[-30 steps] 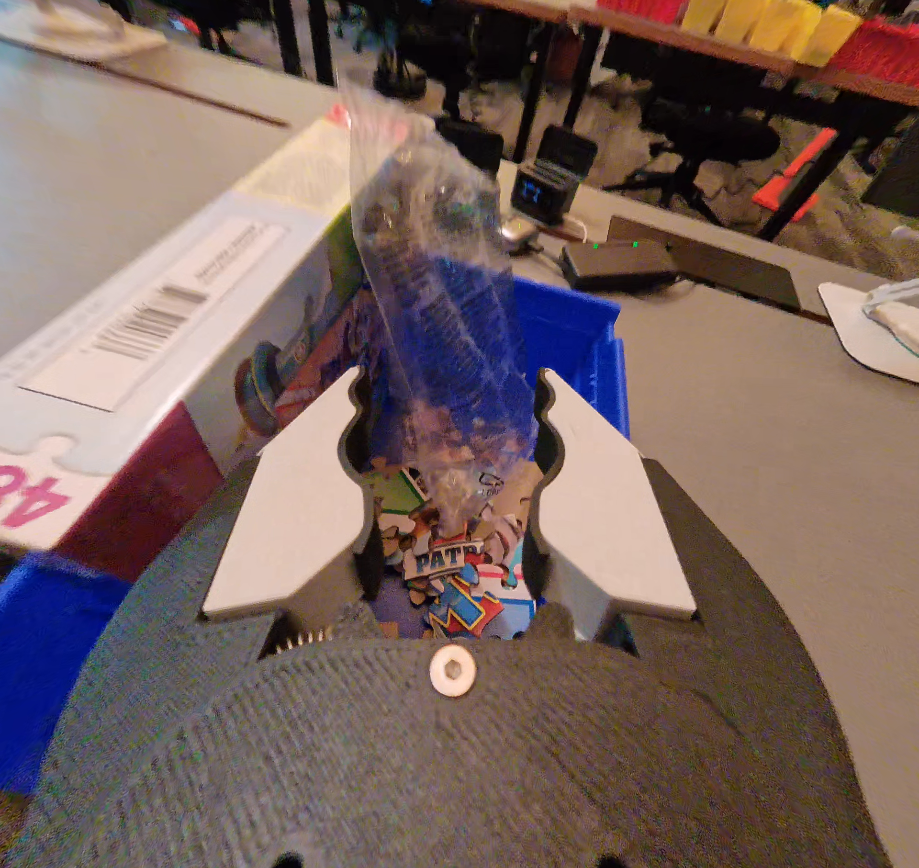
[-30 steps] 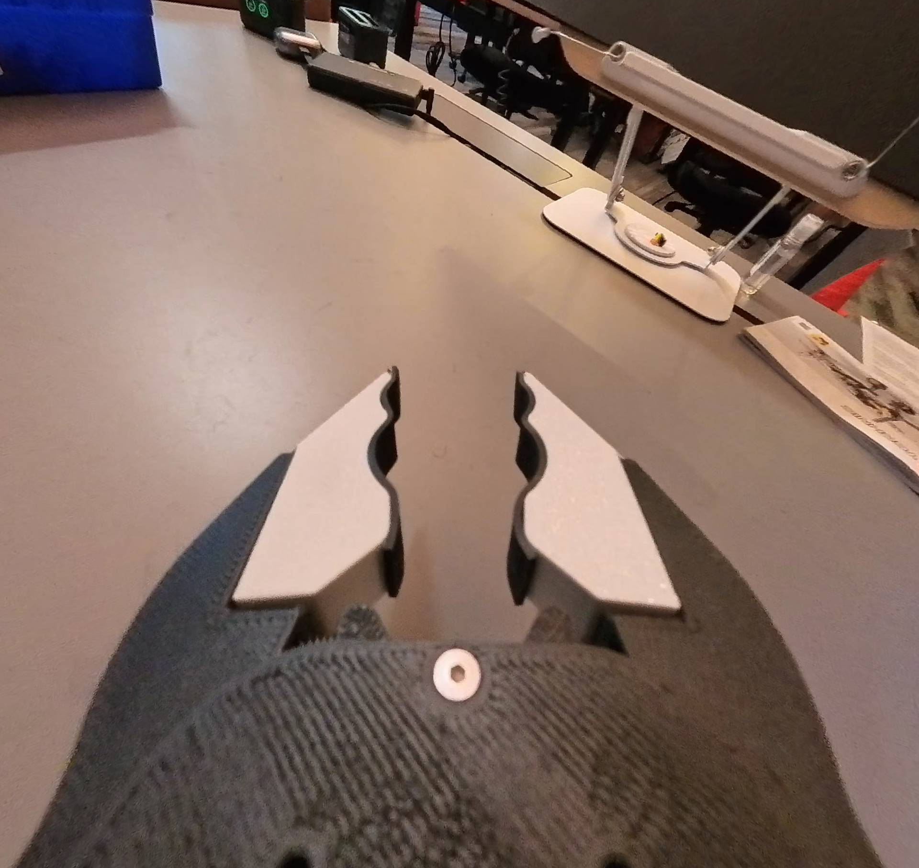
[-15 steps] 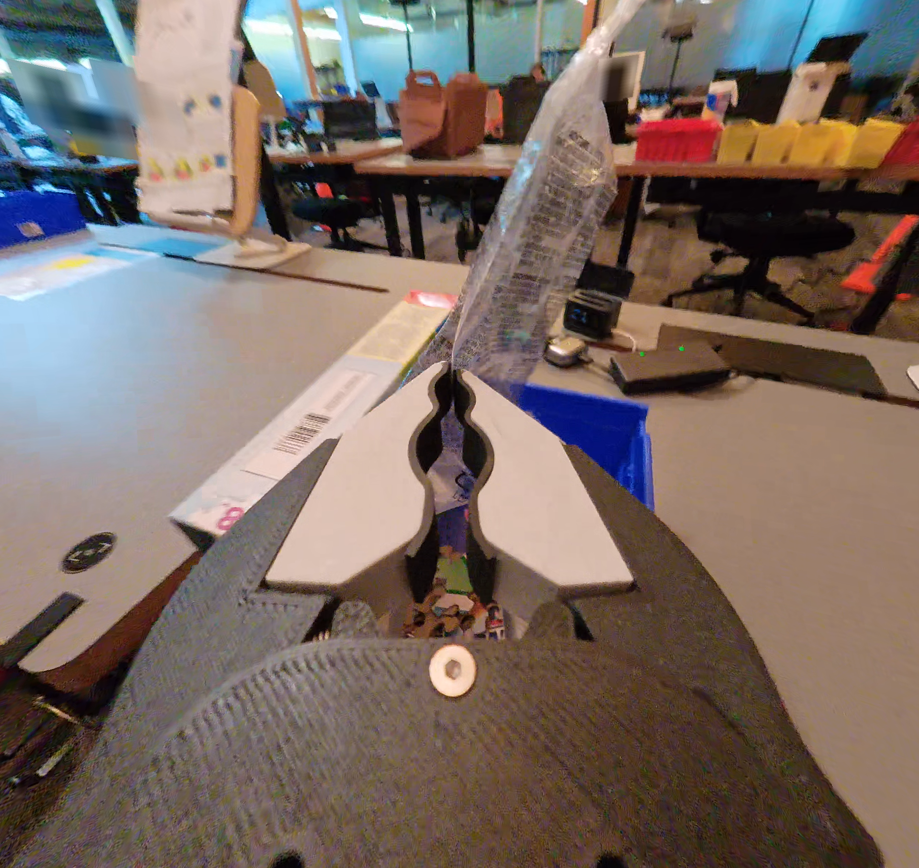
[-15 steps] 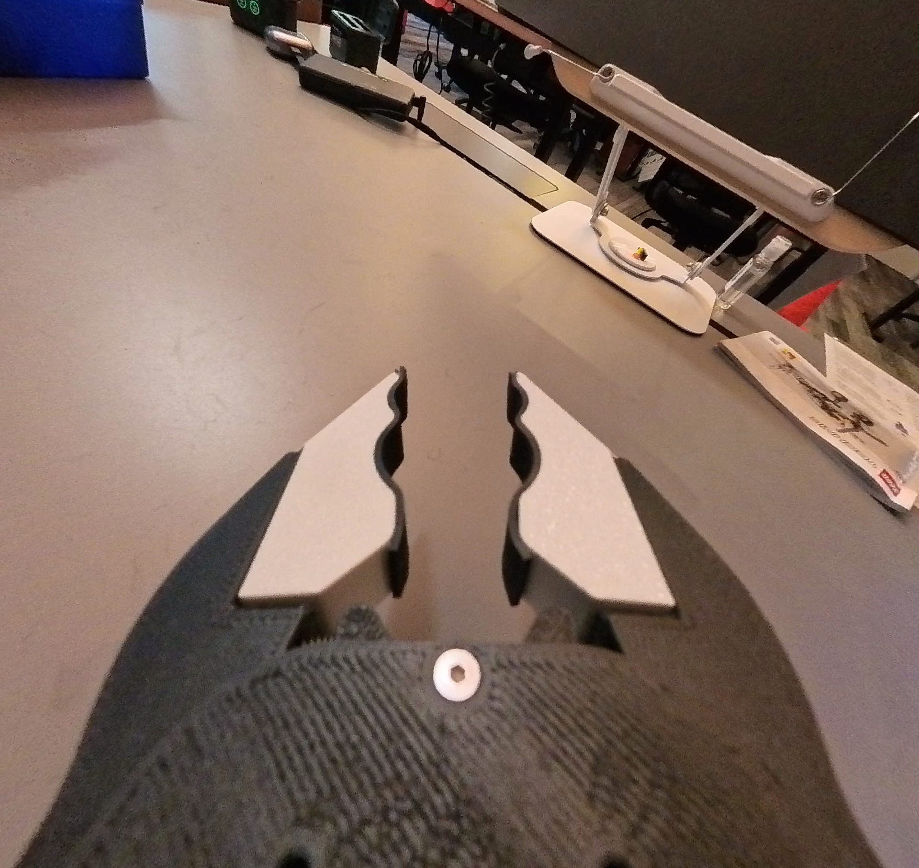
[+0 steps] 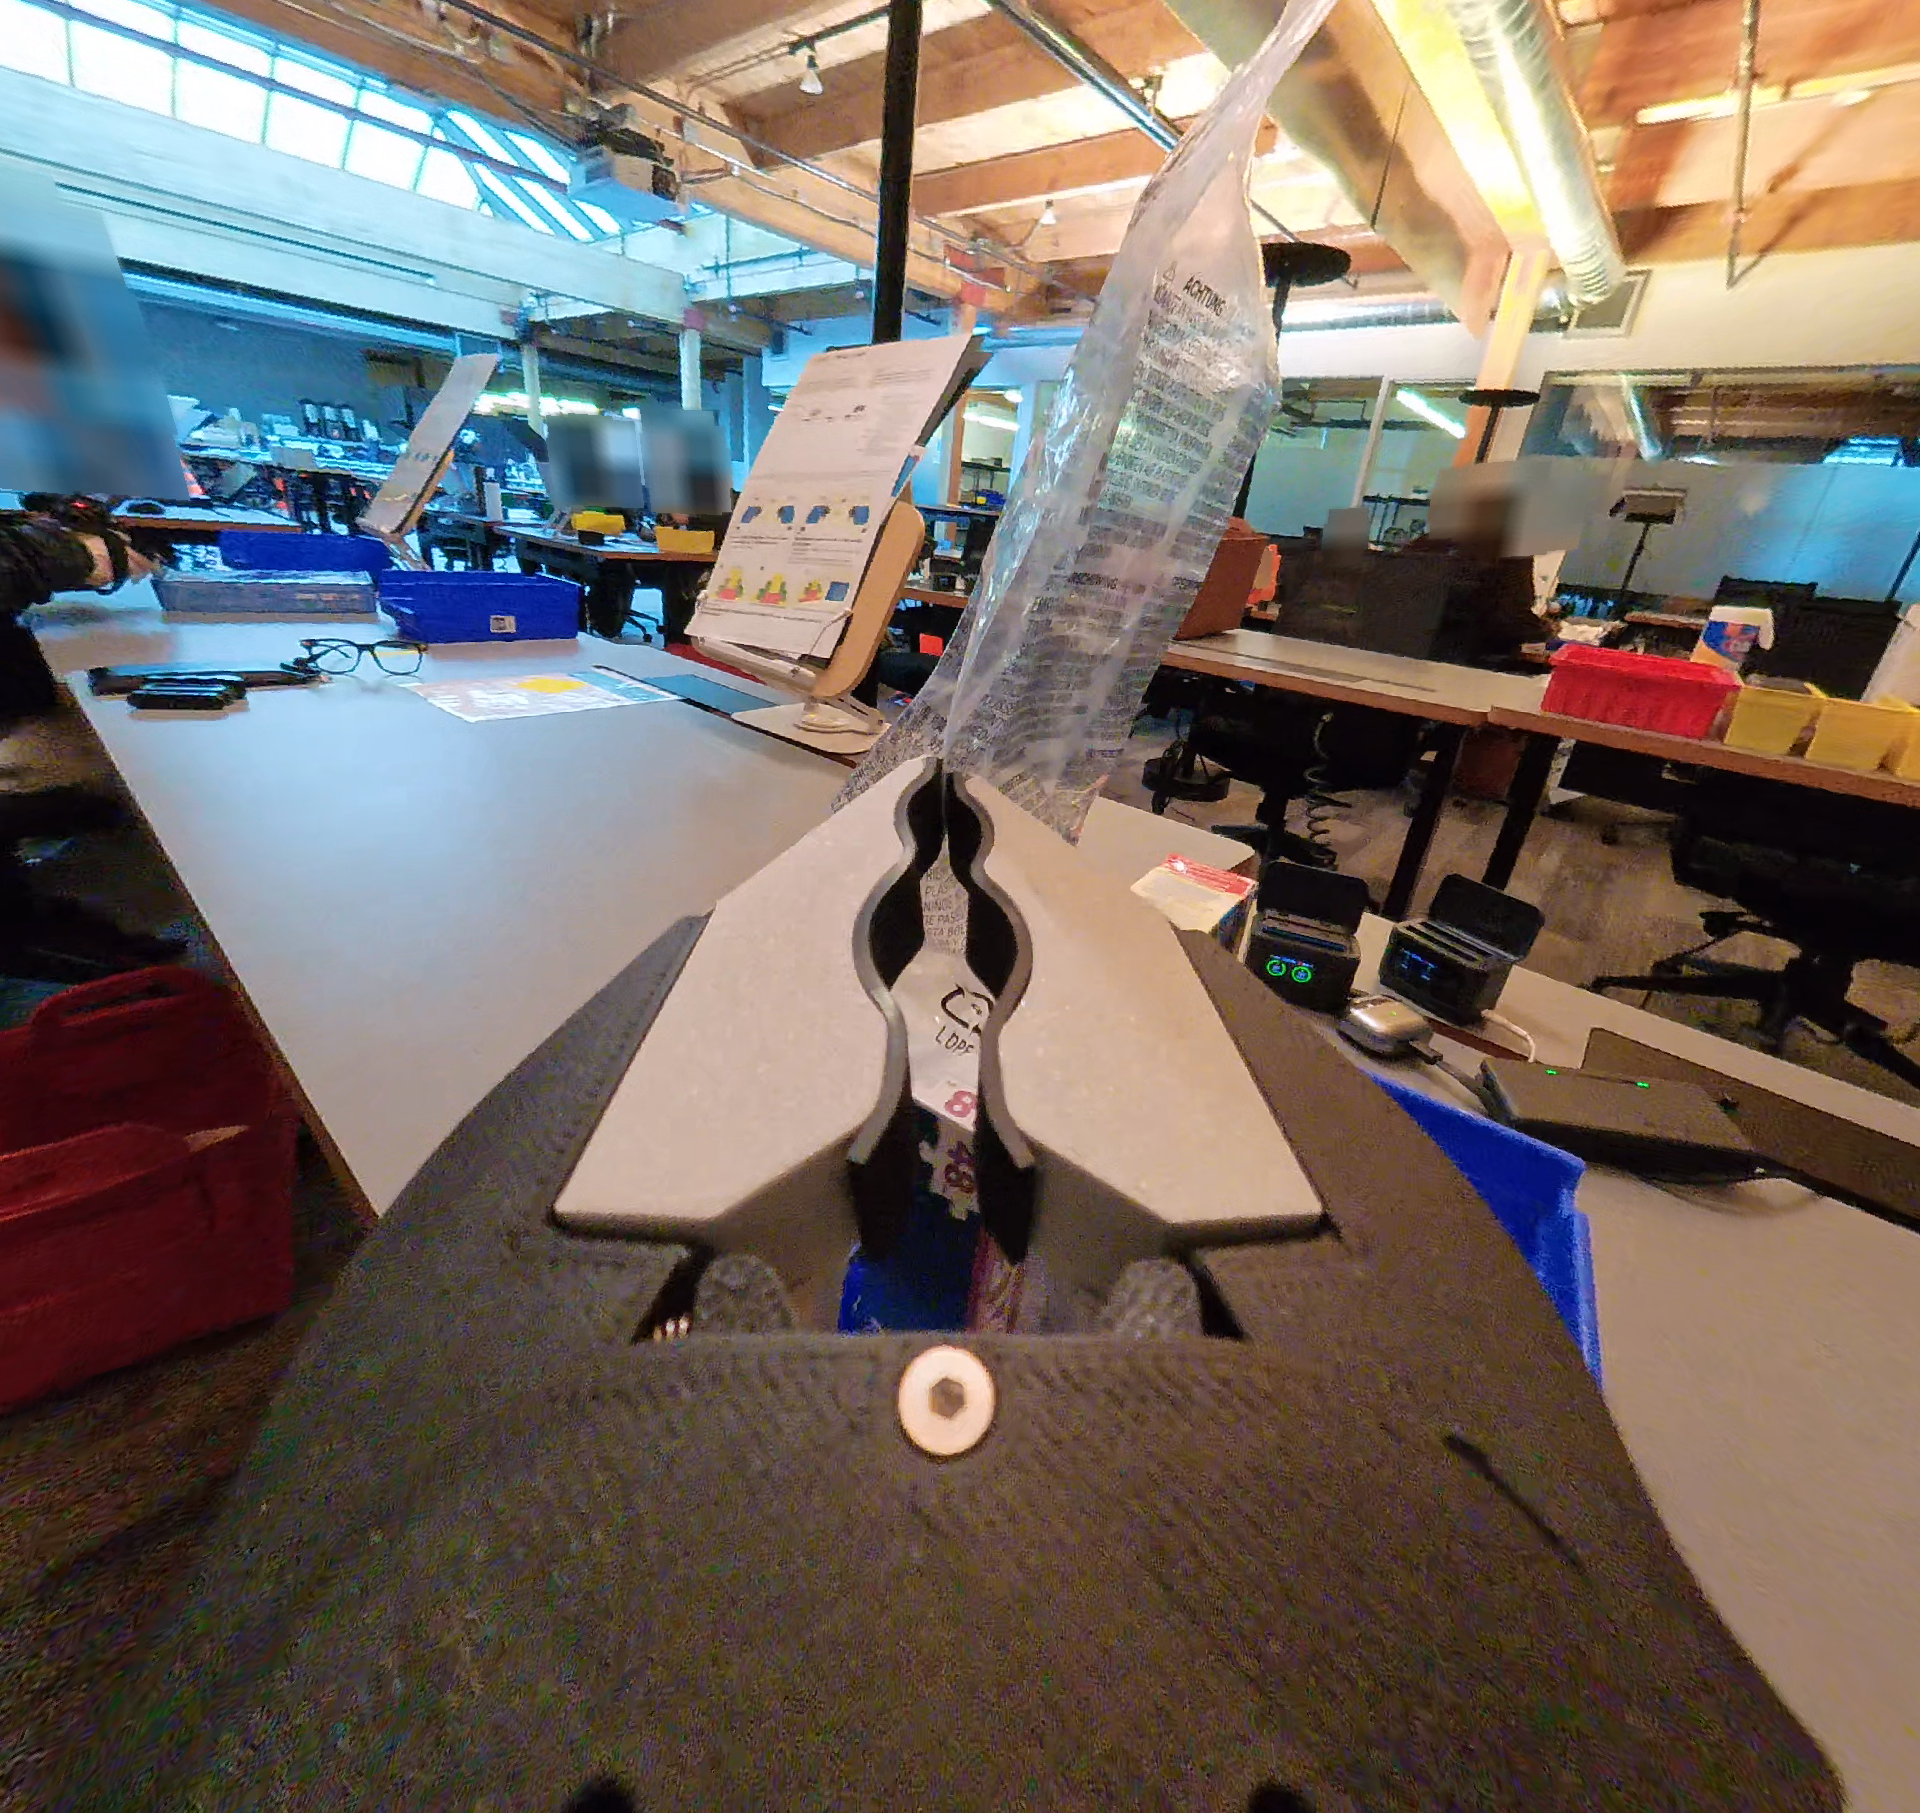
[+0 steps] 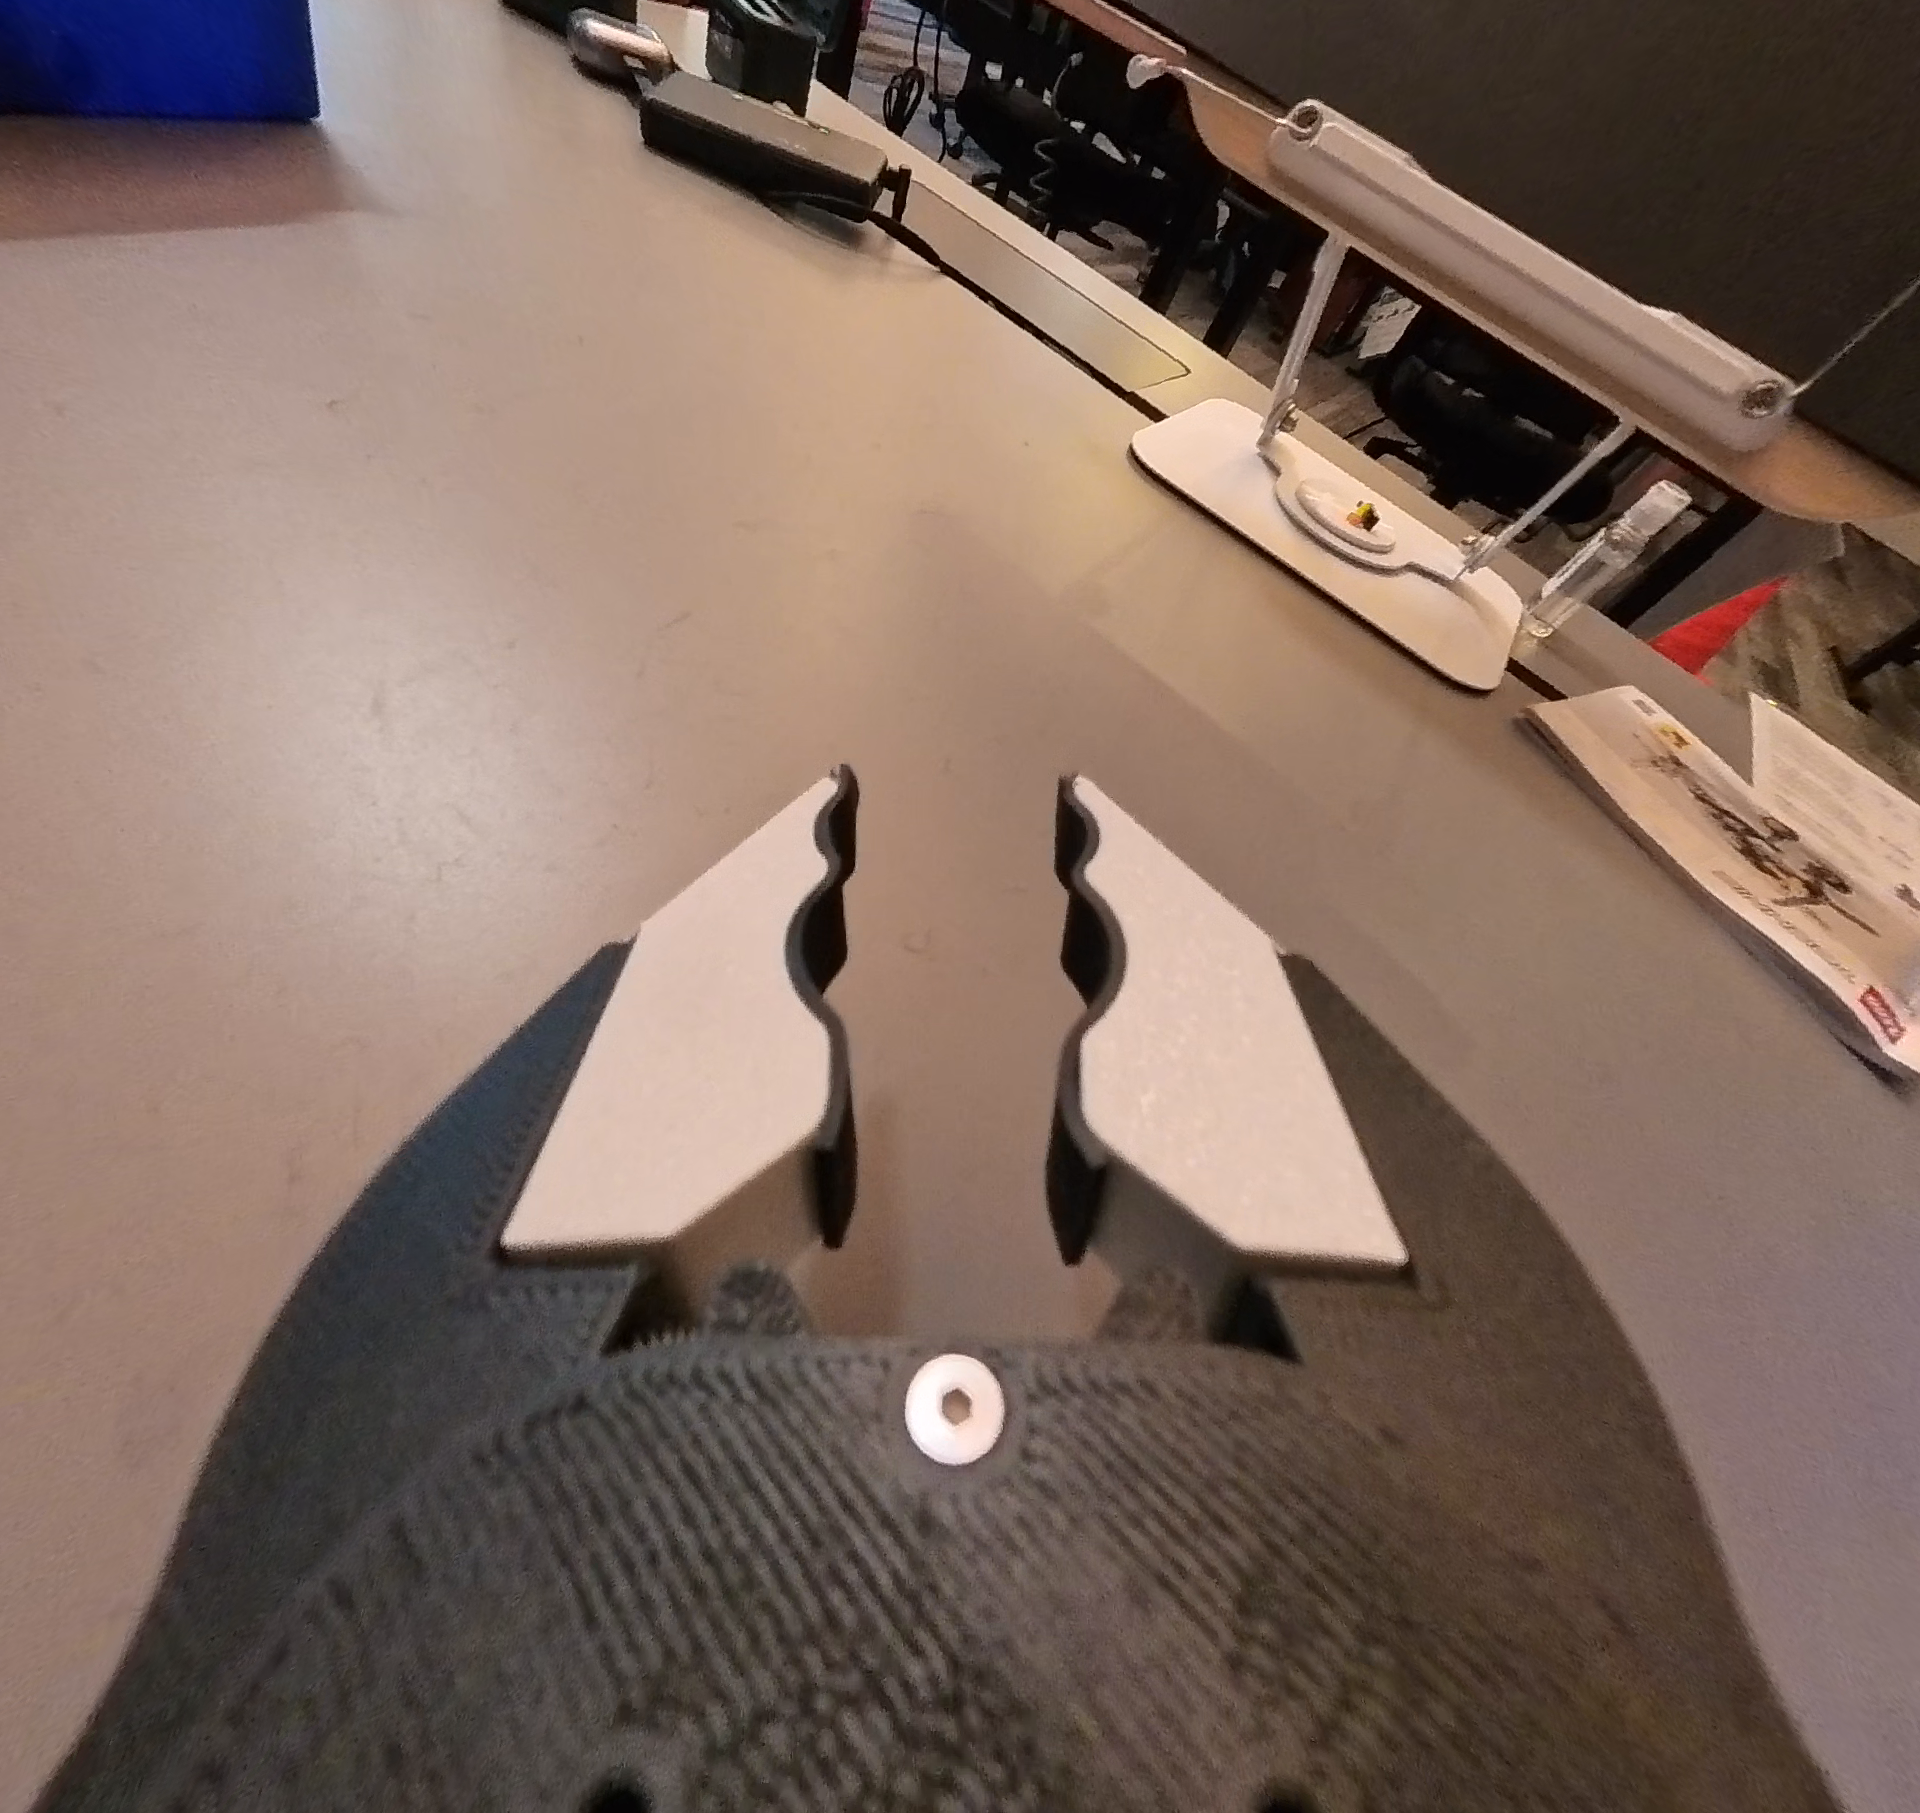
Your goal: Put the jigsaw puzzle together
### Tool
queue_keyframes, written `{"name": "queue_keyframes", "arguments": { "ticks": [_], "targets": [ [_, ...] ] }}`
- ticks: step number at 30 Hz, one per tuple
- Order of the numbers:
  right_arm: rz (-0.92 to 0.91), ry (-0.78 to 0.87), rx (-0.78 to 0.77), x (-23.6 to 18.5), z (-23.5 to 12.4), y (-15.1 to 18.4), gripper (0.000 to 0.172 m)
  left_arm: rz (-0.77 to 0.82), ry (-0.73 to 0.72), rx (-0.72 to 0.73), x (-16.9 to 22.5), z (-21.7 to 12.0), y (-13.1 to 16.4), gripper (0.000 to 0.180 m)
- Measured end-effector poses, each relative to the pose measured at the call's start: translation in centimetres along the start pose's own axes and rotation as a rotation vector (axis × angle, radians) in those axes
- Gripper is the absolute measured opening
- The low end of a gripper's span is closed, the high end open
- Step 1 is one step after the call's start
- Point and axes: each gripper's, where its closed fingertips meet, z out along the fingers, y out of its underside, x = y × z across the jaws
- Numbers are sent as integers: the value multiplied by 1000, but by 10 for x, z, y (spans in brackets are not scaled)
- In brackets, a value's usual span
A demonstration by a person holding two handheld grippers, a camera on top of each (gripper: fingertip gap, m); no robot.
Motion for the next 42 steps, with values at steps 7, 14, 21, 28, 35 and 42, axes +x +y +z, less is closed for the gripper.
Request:
{"name": "queue_keyframes", "arguments": {
  "ticks": [7,14,21,28,35,42],
  "targets": [
    [-30,-11,-23,-5,3,3,36,68,-93,-21,-20,-7,4,0],
    [-67,-8,-35,-8,4,4,34,74,-55,-125,-16,-2,29,0],
    [-117,12,-41,-11,5,5,32,99,-63,-55,-15,-16,1,0],
    [-114,17,-46,-10,5,5,31,174,-18,-371,-31,-25,34,0],
    [-91,30,-54,-6,6,6,32,101,135,-673,-48,-31,93,0],
    [-140,51,-85,-8,9,10,30,122,239,-783,-33,-34,121,0]
  ]
}}
